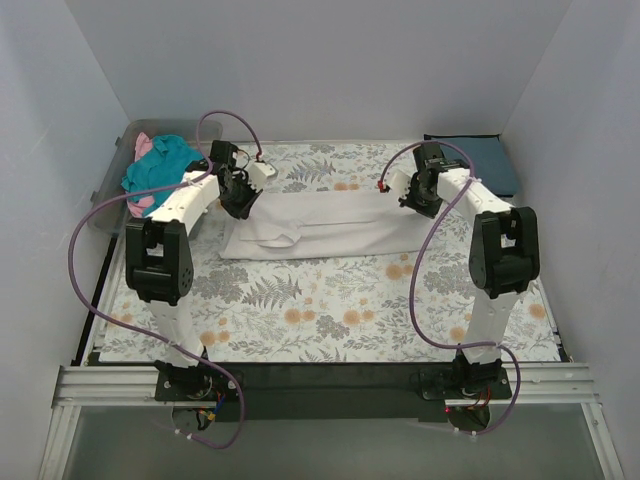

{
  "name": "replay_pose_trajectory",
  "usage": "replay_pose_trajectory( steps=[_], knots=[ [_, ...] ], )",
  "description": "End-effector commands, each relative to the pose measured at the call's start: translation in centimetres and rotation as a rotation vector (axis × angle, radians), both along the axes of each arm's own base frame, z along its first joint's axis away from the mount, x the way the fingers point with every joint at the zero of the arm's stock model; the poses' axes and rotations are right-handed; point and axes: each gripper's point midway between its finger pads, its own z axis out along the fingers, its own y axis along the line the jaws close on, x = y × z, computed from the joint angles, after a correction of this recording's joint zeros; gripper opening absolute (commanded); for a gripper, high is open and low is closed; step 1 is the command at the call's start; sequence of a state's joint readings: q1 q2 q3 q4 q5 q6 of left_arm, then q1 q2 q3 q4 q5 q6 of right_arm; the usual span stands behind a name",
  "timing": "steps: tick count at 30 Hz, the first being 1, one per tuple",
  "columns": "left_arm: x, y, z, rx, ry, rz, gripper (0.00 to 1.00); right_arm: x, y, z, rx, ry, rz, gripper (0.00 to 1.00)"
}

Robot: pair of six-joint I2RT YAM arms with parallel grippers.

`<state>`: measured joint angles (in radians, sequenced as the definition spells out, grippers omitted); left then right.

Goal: Fold and stack the t-shirts
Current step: Fold the tshirt

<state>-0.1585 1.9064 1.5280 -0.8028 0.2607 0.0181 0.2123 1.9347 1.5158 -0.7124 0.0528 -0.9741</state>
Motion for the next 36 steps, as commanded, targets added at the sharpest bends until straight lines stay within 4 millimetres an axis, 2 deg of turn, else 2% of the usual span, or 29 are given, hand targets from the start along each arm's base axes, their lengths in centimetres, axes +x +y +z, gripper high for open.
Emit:
replay_pose_trajectory(
  steps=[1, 7, 19, 36],
  knots=[
    [2.5, 0.3, 2.3, -0.004, -0.091, 0.023, 0.00, 1.7, -0.3, 1.7, -0.012, -0.046, 0.026, 0.01],
    [3.4, 0.2, 2.4, -0.013, -0.100, 0.024, 0.00, 2.9, -0.1, 2.1, -0.012, -0.065, 0.030, 0.01],
    [4.1, 0.5, 1.0, 0.010, -0.090, 0.031, 0.00, 3.1, -0.5, 0.0, -0.032, -0.023, 0.024, 0.01],
    [5.5, 0.6, -0.8, 0.011, -0.106, 0.076, 0.00, 3.3, -1.1, -1.9, -0.048, 0.012, -0.003, 0.01]
  ],
)
